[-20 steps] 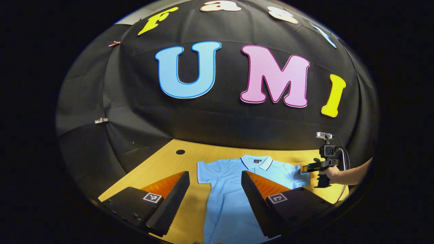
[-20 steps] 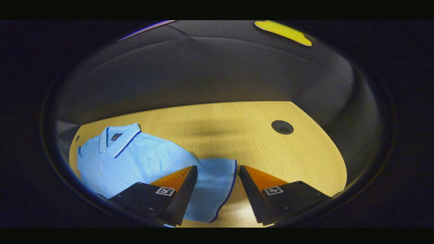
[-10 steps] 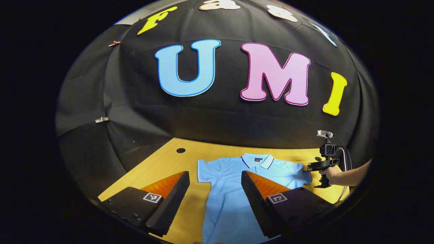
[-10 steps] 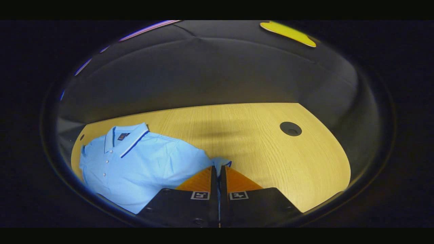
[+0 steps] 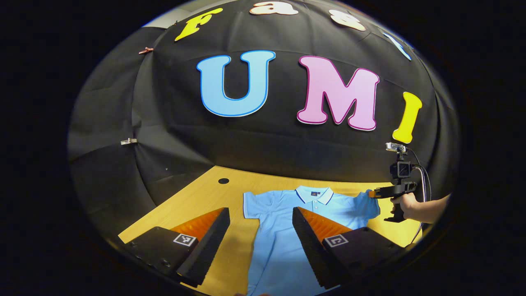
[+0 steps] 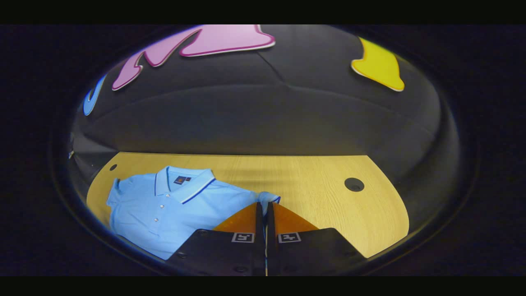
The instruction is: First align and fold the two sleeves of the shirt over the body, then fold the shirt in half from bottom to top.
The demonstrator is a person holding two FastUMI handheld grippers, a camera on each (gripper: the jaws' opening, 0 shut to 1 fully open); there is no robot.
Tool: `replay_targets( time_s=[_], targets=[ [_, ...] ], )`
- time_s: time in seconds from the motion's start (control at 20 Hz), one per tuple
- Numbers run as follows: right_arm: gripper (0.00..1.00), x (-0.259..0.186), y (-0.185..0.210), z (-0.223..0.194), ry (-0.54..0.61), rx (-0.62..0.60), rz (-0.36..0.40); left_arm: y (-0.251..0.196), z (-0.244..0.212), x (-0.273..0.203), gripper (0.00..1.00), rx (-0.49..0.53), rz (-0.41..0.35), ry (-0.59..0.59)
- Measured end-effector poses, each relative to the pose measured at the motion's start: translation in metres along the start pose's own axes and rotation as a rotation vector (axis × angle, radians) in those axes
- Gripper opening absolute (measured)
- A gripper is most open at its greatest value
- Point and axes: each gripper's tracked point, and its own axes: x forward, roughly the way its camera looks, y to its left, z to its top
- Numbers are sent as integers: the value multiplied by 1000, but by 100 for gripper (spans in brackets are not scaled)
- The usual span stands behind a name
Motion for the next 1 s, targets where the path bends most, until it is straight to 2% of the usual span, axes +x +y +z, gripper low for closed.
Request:
replay_targets(
  time_s=[0.25, 0.45, 0.6, 0.75, 0.8, 0.85, 0.95, 1.0],
  targets=[
    [6, -7, 72, 10, -29, -116, 83, 19, -7, -15, 97, -5, 17, 7],
    [6, -11, 132, -5, -10, -189, 160, 42, -12, -29, 97, -18, 54, 14],
    [6, -12, 174, -23, 22, -194, 229, 56, -19, -34, 97, -23, 77, 17],
    [21, -17, 210, -40, 48, -170, 319, 65, -29, -28, 97, -29, 86, 35],
    [23, -20, 218, -44, 49, -150, 344, 65, -30, -23, 97, -32, 81, 37],
    [29, -24, 221, -43, 36, -130, 363, 64, -29, -17, 100, -33, 73, 36],
    [68, -33, 214, -41, 10, -109, 359, 59, -25, 0, 98, -29, 49, 34],
    [91, -36, 206, -38, 5, -104, 346, 58, -23, 10, 97, -29, 37, 31]
  ],
)
